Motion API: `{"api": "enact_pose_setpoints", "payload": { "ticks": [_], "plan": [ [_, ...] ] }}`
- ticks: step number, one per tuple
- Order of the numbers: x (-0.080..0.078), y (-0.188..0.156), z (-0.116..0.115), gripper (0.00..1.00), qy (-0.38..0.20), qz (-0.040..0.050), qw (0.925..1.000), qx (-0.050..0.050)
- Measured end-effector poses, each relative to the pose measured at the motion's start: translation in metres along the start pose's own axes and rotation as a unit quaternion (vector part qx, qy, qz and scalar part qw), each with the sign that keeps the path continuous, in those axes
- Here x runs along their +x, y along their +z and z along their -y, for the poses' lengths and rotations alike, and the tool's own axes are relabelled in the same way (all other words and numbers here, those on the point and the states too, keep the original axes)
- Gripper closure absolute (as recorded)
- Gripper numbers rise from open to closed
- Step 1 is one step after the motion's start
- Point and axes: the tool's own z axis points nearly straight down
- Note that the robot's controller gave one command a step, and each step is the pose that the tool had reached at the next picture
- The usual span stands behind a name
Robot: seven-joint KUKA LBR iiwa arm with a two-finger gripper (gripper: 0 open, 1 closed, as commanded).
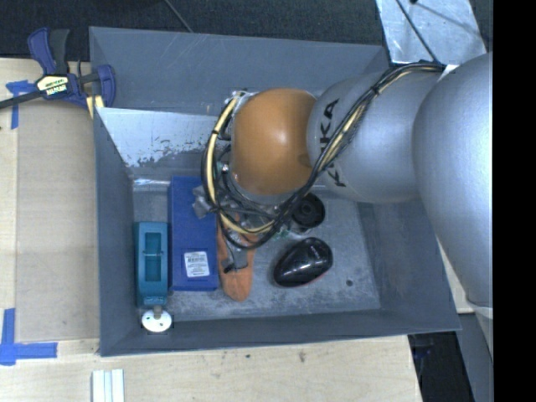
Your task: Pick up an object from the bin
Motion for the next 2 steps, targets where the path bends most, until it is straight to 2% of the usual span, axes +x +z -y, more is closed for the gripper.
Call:
{"api": "enact_pose_setpoints", "payload": {
  "ticks": [1, 2],
  "plan": [
    [0.036, -0.004, 0.016, 0.0, 0.045, 0.0014, 0.999, 0.001],
    [0.02, 0.008, 0.045, 1.0, 0.169, 0.0003, 0.9856, 0.001]
  ]
}}
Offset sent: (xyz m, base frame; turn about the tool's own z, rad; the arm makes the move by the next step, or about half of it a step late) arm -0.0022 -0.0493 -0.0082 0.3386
